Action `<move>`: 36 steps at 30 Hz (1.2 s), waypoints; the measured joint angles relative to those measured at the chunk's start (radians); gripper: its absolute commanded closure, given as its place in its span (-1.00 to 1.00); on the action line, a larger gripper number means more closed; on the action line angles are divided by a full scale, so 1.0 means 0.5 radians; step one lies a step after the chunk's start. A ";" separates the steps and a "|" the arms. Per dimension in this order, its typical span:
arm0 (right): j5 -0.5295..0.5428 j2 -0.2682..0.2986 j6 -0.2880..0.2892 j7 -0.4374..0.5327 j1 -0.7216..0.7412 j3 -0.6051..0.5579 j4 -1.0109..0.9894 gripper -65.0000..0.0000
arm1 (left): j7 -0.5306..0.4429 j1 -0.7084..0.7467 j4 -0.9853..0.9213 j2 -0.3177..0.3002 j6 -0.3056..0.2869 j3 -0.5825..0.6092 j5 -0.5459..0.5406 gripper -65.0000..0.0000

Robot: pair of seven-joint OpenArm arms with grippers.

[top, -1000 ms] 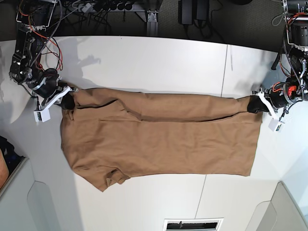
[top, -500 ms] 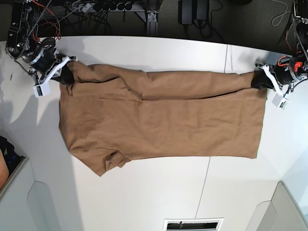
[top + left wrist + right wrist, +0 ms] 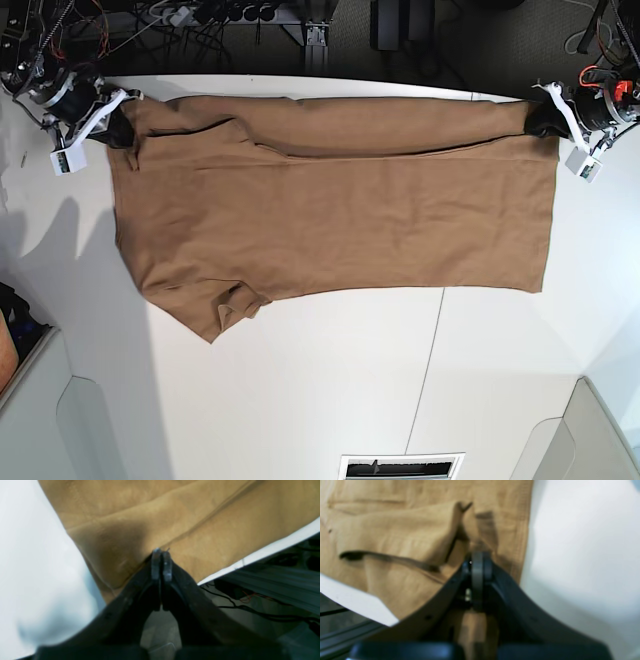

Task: Layout the t-shirt on the table in an organized manner, then fold the t-shirt properly
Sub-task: 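Release the fold and move the right gripper to the shirt's hem corner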

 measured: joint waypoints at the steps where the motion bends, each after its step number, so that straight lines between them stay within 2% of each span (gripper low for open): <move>1: 0.002 -0.001 0.000 -0.012 -0.005 0.022 0.000 1.00 | 0.008 0.000 0.011 0.007 0.000 -0.006 0.001 1.00; 10: 0.115 -0.005 -0.005 -0.049 -0.025 0.108 0.004 1.00 | 0.031 -0.047 0.013 0.020 0.002 -0.031 0.008 1.00; 14: 0.189 -0.012 -0.016 -0.079 -0.033 0.159 0.074 1.00 | 0.043 -0.097 0.050 0.022 0.002 -0.126 -0.034 0.61; 15: 0.214 -0.016 -0.016 -0.078 -0.033 0.188 0.104 1.00 | 0.042 -0.104 0.072 0.022 0.002 -0.169 -0.040 0.57; 19: 0.256 -0.014 -0.016 -0.072 0.037 0.304 0.199 1.00 | 0.042 -0.142 0.154 0.008 0.002 -0.349 -0.170 0.57; 23: 0.248 -0.014 -0.011 -0.035 0.220 0.339 0.175 1.00 | -0.002 -0.246 0.166 -0.063 0.003 -0.384 -0.224 0.56; 26: 0.246 -0.019 -0.027 -0.005 0.414 0.331 0.060 1.00 | -0.021 -0.337 0.157 -0.063 0.002 -0.356 -0.228 0.35; 27: 0.244 -0.018 -0.018 -0.010 0.494 0.323 -0.002 0.93 | -0.018 -0.377 0.137 -0.063 0.003 -0.332 -0.227 0.28; 30: 0.124 -0.014 -0.036 0.006 0.786 0.293 -0.236 0.46 | -0.033 -0.513 0.043 -0.064 0.005 -0.220 -0.208 0.21; 32: 0.042 -0.016 -0.067 0.063 0.981 0.272 -0.426 0.33 | -0.032 -0.581 -0.037 -0.063 0.005 -0.121 -0.174 0.21; 36: -0.082 -0.014 -0.082 0.116 1.293 0.272 -0.883 0.23 | -0.049 -0.685 -0.192 -0.057 0.006 0.032 -0.079 0.21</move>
